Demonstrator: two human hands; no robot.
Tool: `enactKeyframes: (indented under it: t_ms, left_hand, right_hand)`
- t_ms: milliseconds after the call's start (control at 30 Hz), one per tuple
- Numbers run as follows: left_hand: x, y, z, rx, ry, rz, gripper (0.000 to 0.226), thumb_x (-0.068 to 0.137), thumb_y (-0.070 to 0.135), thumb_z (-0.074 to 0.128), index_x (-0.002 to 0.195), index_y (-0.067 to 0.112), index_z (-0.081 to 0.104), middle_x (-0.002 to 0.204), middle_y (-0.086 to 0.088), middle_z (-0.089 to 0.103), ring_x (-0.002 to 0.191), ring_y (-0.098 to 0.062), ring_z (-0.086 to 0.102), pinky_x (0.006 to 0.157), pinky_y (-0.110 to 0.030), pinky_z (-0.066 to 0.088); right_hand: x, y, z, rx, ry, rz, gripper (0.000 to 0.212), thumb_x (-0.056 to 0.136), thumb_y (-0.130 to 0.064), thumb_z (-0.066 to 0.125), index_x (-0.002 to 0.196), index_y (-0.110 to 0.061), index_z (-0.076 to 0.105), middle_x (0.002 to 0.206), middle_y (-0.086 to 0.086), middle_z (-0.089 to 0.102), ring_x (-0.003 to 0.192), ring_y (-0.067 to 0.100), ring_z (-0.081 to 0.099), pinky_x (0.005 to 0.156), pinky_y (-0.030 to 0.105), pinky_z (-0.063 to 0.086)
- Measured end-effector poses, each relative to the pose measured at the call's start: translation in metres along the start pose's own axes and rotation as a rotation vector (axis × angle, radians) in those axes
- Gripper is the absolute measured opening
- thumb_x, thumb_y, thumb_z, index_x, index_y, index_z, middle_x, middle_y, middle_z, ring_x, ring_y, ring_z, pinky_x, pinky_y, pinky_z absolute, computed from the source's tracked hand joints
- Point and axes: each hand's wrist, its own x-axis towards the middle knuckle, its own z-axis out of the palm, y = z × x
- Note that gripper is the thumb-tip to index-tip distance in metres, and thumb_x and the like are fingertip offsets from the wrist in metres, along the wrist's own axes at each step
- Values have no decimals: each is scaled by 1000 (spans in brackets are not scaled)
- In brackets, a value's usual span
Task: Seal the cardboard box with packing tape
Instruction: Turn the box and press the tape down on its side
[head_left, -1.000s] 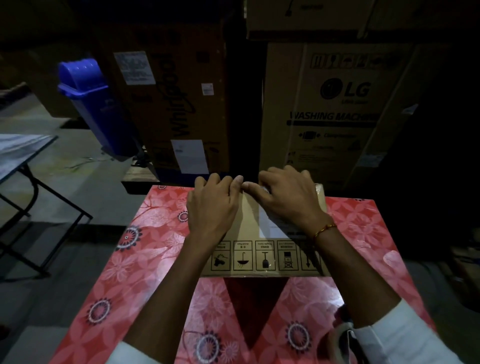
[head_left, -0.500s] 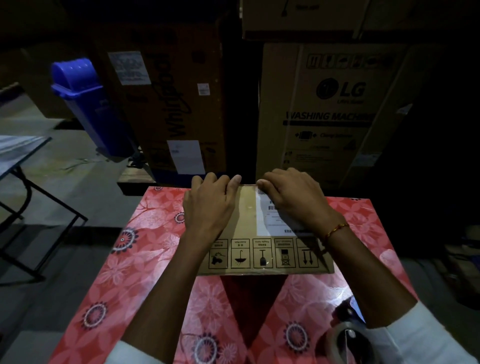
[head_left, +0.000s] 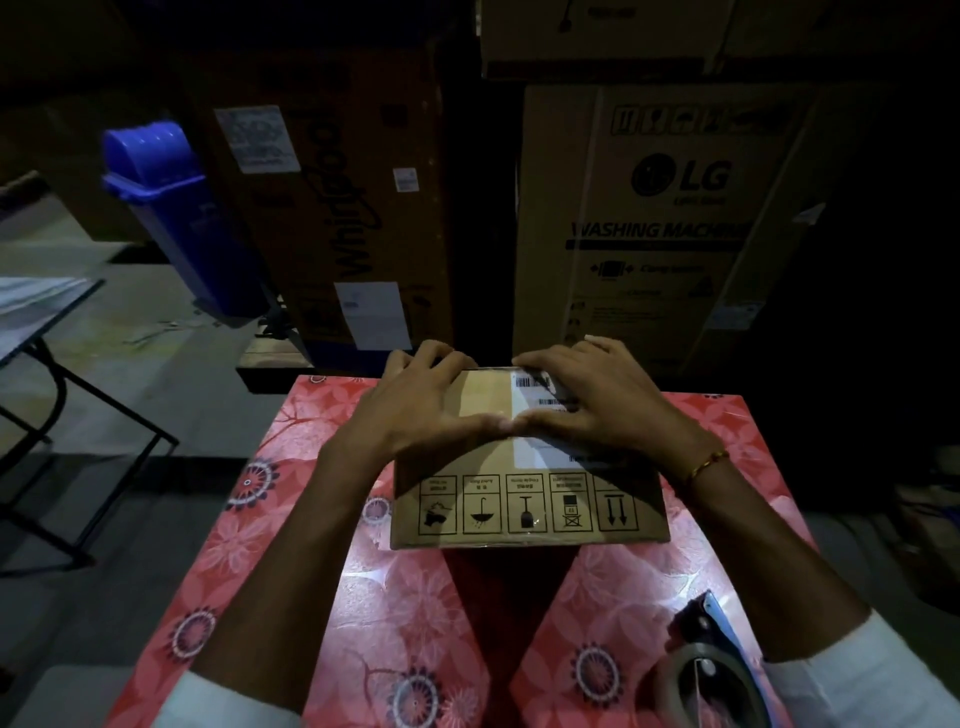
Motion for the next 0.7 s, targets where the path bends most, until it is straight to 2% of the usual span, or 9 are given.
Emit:
enactKeyframes:
  t_ms: [67, 133, 200, 267, 400, 567, 700]
  left_hand:
    - [-2, 2, 4, 11, 52, -12, 94, 66, 94, 29, 137, 34, 45, 139, 5, 40, 119, -21, 35, 84, -38, 39]
    - [-4, 8, 12, 11, 166, -55, 76, 77, 88, 24, 125, 35, 49, 127, 7, 47, 110, -18, 38, 78, -36, 38]
    - [-5, 15, 22, -19, 317, -129, 56, 88, 79, 27, 112, 35, 52, 115, 9, 50, 108, -19, 42, 76, -37, 40]
    - [-5, 22, 28, -40, 404, -191, 47, 93, 72, 28, 104, 34, 54, 108, 8, 54, 106, -22, 45, 77, -40, 42]
    - [-4, 31, 31, -8, 416, -254, 49, 94, 70, 26, 103, 32, 55, 111, 4, 56, 109, -25, 43, 76, -42, 40]
    - [-6, 38, 28, 10, 332, -292, 74, 81, 87, 24, 114, 29, 53, 126, 1, 50, 126, -30, 36, 86, -48, 45]
    - [-5, 35, 19, -86, 238, -262, 62, 88, 76, 34, 119, 26, 54, 126, -1, 51, 127, -27, 33, 89, -48, 42]
  right_hand:
    - [0, -2, 2, 31, 64, 25, 91, 74, -86, 27, 142, -31, 52, 131, -6, 66, 118, 16, 57, 108, 37, 28]
    - [0, -4, 7, 33, 143, 49, 74, 84, -80, 33, 133, -32, 59, 119, -8, 70, 107, 15, 60, 101, 37, 34]
    - [1, -6, 11, 53, 235, 68, 46, 97, -62, 42, 124, -33, 65, 104, -10, 72, 93, 13, 60, 98, 41, 39]
    - [1, -5, 16, 86, 290, 97, 31, 103, -48, 44, 118, -33, 67, 88, -14, 66, 82, 10, 55, 96, 39, 39]
    - [2, -7, 21, 75, 313, 139, 28, 105, -43, 42, 112, -31, 67, 84, -8, 67, 81, 13, 58, 95, 38, 38]
    - [-1, -13, 27, -7, 334, 174, 37, 105, -42, 33, 102, -26, 65, 86, -6, 69, 84, 18, 60, 99, 42, 40]
    - [-3, -14, 23, 2, 299, 188, 33, 107, -39, 35, 103, -24, 64, 87, -4, 68, 86, 19, 59, 99, 41, 38]
